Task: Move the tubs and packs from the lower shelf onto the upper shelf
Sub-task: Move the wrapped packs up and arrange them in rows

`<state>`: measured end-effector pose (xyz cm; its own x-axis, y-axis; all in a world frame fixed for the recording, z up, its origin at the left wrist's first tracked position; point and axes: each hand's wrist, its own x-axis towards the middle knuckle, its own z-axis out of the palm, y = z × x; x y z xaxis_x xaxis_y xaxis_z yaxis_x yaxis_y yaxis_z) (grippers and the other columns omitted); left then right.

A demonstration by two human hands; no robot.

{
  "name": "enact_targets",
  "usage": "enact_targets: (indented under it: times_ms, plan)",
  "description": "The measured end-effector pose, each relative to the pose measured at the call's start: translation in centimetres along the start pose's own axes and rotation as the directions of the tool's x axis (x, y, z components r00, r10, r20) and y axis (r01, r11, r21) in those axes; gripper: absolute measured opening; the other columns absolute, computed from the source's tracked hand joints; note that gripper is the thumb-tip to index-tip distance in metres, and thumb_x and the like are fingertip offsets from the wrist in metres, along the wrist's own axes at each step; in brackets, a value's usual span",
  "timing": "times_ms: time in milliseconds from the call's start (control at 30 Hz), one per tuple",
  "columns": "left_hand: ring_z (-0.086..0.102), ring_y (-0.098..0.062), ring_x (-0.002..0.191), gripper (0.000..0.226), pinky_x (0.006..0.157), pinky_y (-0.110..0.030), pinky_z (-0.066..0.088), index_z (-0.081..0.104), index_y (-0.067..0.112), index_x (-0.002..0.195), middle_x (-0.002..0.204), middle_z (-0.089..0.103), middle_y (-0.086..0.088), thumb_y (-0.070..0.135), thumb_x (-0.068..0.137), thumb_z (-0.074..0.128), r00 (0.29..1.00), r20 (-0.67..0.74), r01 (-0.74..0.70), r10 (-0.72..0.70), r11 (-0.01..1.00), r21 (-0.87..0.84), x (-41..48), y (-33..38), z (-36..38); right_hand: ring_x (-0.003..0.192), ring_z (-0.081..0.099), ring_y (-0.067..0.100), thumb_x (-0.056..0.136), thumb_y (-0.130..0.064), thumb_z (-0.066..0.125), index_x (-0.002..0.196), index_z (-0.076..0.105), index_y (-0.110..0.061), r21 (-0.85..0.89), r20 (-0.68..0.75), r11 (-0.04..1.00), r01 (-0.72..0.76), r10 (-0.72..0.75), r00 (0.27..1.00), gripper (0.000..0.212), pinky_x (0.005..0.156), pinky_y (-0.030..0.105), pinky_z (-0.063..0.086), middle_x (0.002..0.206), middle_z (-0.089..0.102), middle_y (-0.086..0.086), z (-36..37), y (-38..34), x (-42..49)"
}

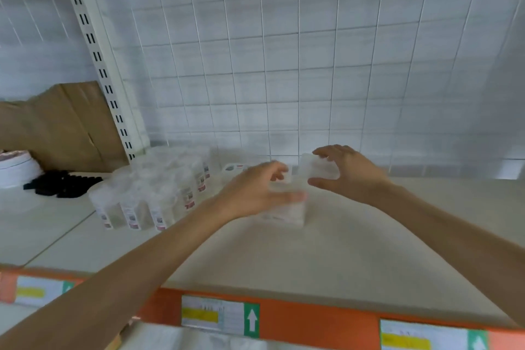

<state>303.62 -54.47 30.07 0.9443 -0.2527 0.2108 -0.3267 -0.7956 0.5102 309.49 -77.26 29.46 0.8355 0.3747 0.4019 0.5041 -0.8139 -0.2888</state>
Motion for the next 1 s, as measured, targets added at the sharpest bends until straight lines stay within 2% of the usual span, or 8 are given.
enact_targets:
  times_ms: [100, 267, 400, 567, 633, 733, 867, 1000]
  plan:
    - [0.063, -0.007, 0.102, 0.041, 0.088, -0.027, 0.049, 0.062, 0.024, 0.108, 0.104, 0.067, 0.012, 0.06, 0.092, 0.051, 0.979, -0.137, 0.097, -0.151, 0.936, -0.339, 2.7, 0.2, -0.7, 0.12, 0.049, 0.014, 0.078, -0.054, 0.073, 0.137, 0.048, -0.028, 0.059, -0.019, 0.998, -0.014, 0.015, 1.0, 0.069, 0.099, 0.032, 0.041, 0.127, 0.056, -0.011, 0.7, -0.2, 1.2]
    - [0.066, -0.015, 0.095, 0.039, 0.095, -0.04, 0.051, 0.06, 0.022, 0.103, 0.099, 0.068, 0.006, 0.057, 0.092, 0.047, 0.973, -0.052, 0.192, -0.225, 0.914, -0.357, 6.0, -0.5, -1.0, 0.116, 0.05, 0.007, 0.075, -0.054, 0.076, 0.135, 0.049, -0.029, 0.169, -0.033, 0.986, -0.017, 0.023, 0.999, 0.07, 0.097, 0.029, 0.042, 0.124, 0.058, -0.013, 2.1, -0.8, 2.2]
    - [0.067, -0.016, 0.08, 0.026, 0.078, -0.033, 0.051, 0.063, 0.021, 0.09, 0.088, 0.066, 0.002, 0.043, 0.098, 0.05, 0.973, 0.096, 0.232, -0.211, 0.879, -0.417, 6.8, -1.2, -0.3, 0.116, 0.048, 0.004, 0.075, -0.055, 0.076, 0.134, 0.051, -0.03, 0.147, -0.062, 0.988, 0.041, -0.032, 0.998, 0.069, 0.096, 0.024, 0.039, 0.126, 0.057, -0.016, 2.7, -1.5, 1.8]
    - [0.065, -0.014, 0.068, 0.024, 0.065, -0.027, 0.055, 0.068, 0.005, 0.107, 0.086, 0.068, -0.004, 0.026, 0.097, 0.06, 0.986, 0.044, 0.152, -0.161, 0.758, -0.634, 7.1, -2.0, 0.5, 0.116, 0.046, 0.002, 0.073, -0.052, 0.079, 0.134, 0.051, -0.032, 0.147, -0.072, 0.988, 0.044, -0.034, 0.997, 0.07, 0.095, 0.021, 0.037, 0.121, 0.052, -0.023, 2.3, -1.7, 1.5]
    - [0.063, -0.013, 0.066, 0.024, 0.068, -0.028, 0.057, 0.068, 0.005, 0.109, 0.082, 0.067, 0.0, 0.024, 0.097, 0.062, 0.988, 0.001, 0.114, -0.157, 0.709, -0.696, 6.9, -2.0, 0.6, 0.112, 0.049, -0.007, 0.072, -0.052, 0.08, 0.13, 0.052, -0.035, 0.402, -0.11, 0.915, -0.042, 0.094, 0.989, 0.067, 0.091, 0.013, 0.038, 0.122, 0.052, -0.027, 2.1, -1.9, 1.5]
    - [0.059, -0.011, 0.065, 0.023, 0.072, -0.03, 0.056, 0.067, 0.007, 0.112, 0.072, 0.064, 0.008, 0.024, 0.096, 0.063, 0.984, -0.036, 0.095, -0.173, 0.689, -0.719, 6.8, -2.3, 0.8, 0.101, 0.06, -0.005, 0.084, -0.05, 0.068, 0.124, 0.059, -0.026, 0.707, -0.091, 0.686, -0.172, 0.33, 0.94, 0.047, 0.082, 0.014, 0.044, 0.112, 0.064, -0.017, 1.3, -1.7, 1.8]
    - [0.061, -0.011, 0.068, 0.025, 0.072, -0.027, 0.056, 0.064, 0.012, 0.12, 0.077, 0.061, 0.003, 0.016, 0.095, 0.063, 0.981, -0.099, 0.051, -0.168, 0.711, -0.701, 6.7, -2.5, 1.1, 0.082, 0.068, 0.007, 0.092, -0.039, 0.062, 0.11, 0.07, -0.017, 0.756, 0.133, 0.574, -0.314, 0.335, 0.933, 0.029, 0.08, 0.03, 0.049, 0.096, 0.073, -0.001, 1.1, -0.4, 1.0]
    - [0.062, -0.014, 0.075, 0.023, 0.075, -0.027, 0.056, 0.063, 0.015, 0.118, 0.086, 0.063, 0.0, 0.017, 0.095, 0.064, 0.985, -0.11, 0.021, -0.133, 0.725, -0.688, 6.6, -2.3, 1.1, 0.083, 0.065, 0.012, 0.09, -0.029, 0.068, 0.105, 0.071, -0.017, 0.79, 0.14, 0.544, -0.283, 0.29, 0.947, 0.019, 0.075, 0.029, 0.045, 0.089, 0.072, 0.0, 1.7, -0.1, 0.7]
